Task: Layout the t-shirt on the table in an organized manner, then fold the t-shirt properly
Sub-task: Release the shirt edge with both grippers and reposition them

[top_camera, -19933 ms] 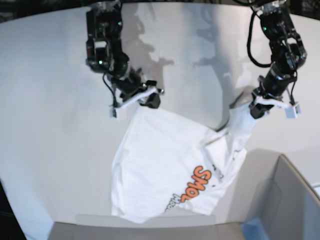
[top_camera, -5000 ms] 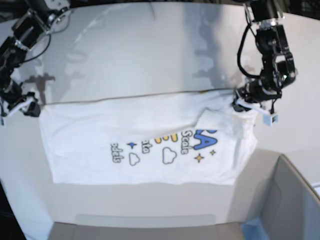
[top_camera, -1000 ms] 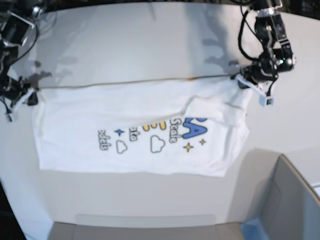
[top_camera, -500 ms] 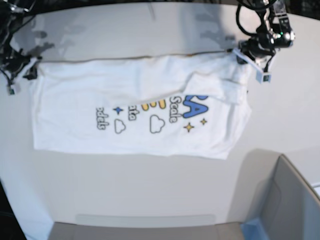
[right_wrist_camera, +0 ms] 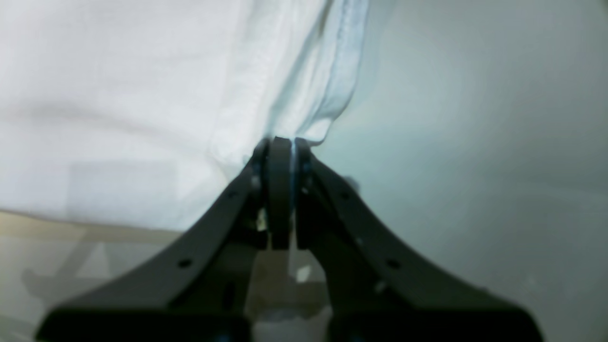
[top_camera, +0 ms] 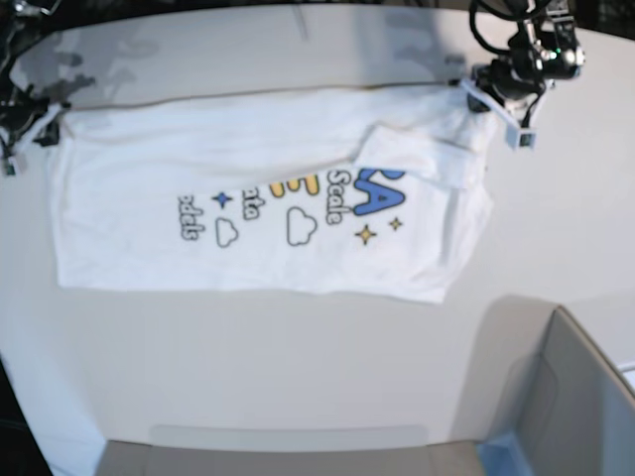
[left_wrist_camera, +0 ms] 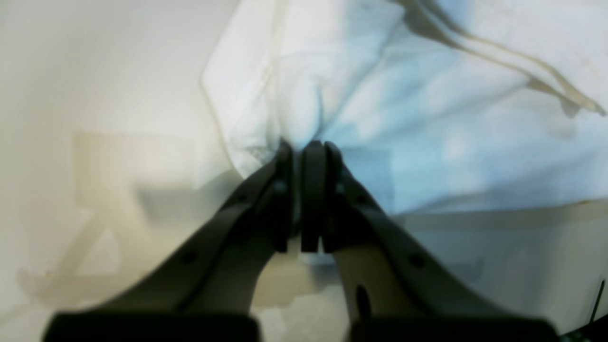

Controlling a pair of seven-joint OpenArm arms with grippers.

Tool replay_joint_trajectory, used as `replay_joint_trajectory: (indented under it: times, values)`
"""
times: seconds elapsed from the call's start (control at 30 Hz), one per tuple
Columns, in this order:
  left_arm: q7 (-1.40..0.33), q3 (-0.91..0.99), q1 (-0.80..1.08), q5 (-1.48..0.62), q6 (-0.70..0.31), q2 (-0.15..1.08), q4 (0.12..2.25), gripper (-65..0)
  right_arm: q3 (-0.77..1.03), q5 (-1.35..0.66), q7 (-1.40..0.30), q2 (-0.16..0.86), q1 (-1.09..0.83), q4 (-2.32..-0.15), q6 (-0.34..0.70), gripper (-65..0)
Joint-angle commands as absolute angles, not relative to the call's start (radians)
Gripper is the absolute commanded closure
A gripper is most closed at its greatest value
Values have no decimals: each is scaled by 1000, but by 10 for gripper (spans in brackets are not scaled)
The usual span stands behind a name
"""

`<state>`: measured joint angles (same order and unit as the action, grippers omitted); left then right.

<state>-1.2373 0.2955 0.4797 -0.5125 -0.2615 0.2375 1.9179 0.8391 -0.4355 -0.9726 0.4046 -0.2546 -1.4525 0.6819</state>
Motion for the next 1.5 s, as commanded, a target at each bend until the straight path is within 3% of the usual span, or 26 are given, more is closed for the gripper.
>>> replay_joint_trajectory:
  times: [0.0, 0.07, 0.23, 0.33, 0.87, 1.0, 1.37, 1.47]
  values:
    - [-1280, 297, 493, -492, -259, 242, 1940, 0, 846, -415, -993, 426, -255, -1465, 698, 0]
    - [-1299, 297, 489, -490, -255, 240, 1968, 0, 846, -417, -993, 426, -255, -1468, 698, -3]
    - [-1340, 298, 487, -492, -255, 239, 2026, -125, 849, -417, -993, 421, -266, -1538, 698, -145]
    - [-1342, 298, 487, -493, -255, 239, 2029, -173, 849, -421, -993, 420, -280, -1587, 698, -188]
    - [-1345, 300, 456, -493, -255, 242, 2034, -183, 954, -421, -993, 417, -278, -1695, 698, -189]
    - [-1345, 300, 453, -493, -255, 242, 2034, -183, 947, -421, -993, 366, -262, -1762, 698, -189]
    - [-1346, 300, 435, -490, -255, 245, 2034, -183, 702, -415, -993, 271, -219, -1876, 698, -188]
    - [-1348, 321, 435, -490, -255, 245, 2034, -183, 693, -414, -993, 251, -206, -1886, 698, -134]
